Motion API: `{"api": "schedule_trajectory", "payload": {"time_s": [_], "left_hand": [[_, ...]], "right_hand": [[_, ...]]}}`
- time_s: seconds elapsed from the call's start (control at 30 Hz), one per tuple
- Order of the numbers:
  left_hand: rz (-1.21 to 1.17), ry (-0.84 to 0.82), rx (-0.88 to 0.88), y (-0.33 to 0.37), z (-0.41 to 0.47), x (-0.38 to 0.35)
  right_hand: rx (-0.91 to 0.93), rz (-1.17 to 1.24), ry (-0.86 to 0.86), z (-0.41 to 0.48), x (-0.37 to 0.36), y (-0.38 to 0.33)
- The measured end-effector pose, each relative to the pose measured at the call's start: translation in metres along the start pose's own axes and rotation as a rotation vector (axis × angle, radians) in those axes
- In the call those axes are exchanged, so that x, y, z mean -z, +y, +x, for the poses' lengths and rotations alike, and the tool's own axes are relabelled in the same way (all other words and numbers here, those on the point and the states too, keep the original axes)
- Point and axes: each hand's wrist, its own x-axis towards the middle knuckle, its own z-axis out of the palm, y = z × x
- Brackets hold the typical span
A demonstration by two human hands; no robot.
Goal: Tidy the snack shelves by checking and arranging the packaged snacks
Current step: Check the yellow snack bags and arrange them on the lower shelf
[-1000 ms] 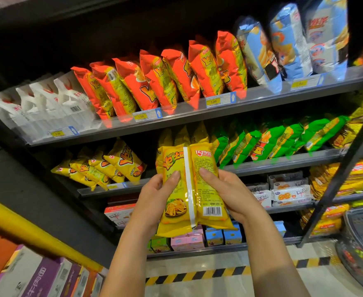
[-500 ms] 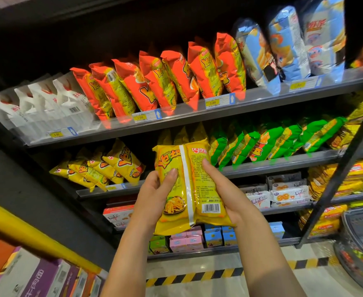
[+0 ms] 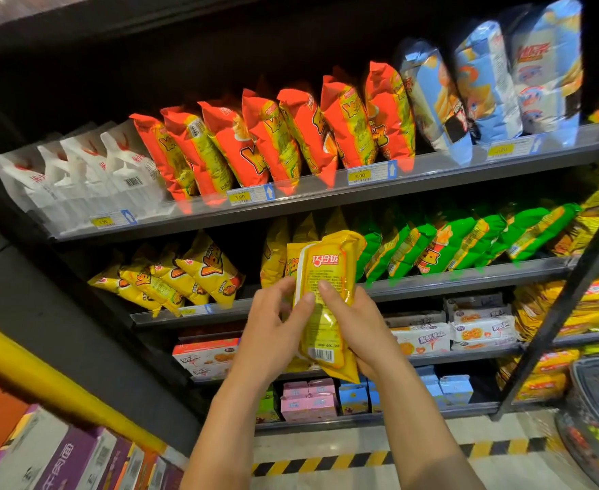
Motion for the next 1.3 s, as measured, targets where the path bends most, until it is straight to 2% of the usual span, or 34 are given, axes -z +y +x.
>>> {"api": "schedule_trajectory", "payload": {"time_s": [0.1,0.23,0.43,0.53,0.63,0.73,0.83,0.9,1.3], "left_hand": [[0.096,-0.064,0.002,-0.001,-0.001,-0.003],[0.062,-0.021,0.02,-0.004,0.0,0.001],[-0.206,0.112,0.19,-0.004,-0.005,0.009],[-0.397,0.08,0.231,-0.008,-0.005,0.015],[-0.562,0.016,0.215,-0.011,-0.007,0.017],[-0.63,-0.031,0.189,-0.01,-0.01,0.019],[-0.63,-0.067,0.182,-0.011,-0.011,0.021],[-0.614,-0.083,0.183,-0.011,-0.011,0.022],[-0.431,-0.122,0.015,-0.017,-0.013,0.03]], "right_hand": [[0.025,-0.083,0.001,-0.001,-0.005,-0.002],[0.009,-0.085,-0.07,-0.001,-0.001,-0.006],[0.119,-0.137,-0.067,-0.007,0.004,-0.013],[0.16,-0.093,0.018,-0.007,0.007,-0.011],[0.116,-0.018,0.045,-0.007,0.01,-0.01],[-0.004,0.046,-0.052,-0.006,0.011,-0.01],[-0.1,0.17,-0.235,-0.009,0.013,-0.011],[-0.1,0.192,-0.279,-0.011,0.015,-0.011],[0.089,0.105,-0.28,-0.006,0.036,-0.003]]}}
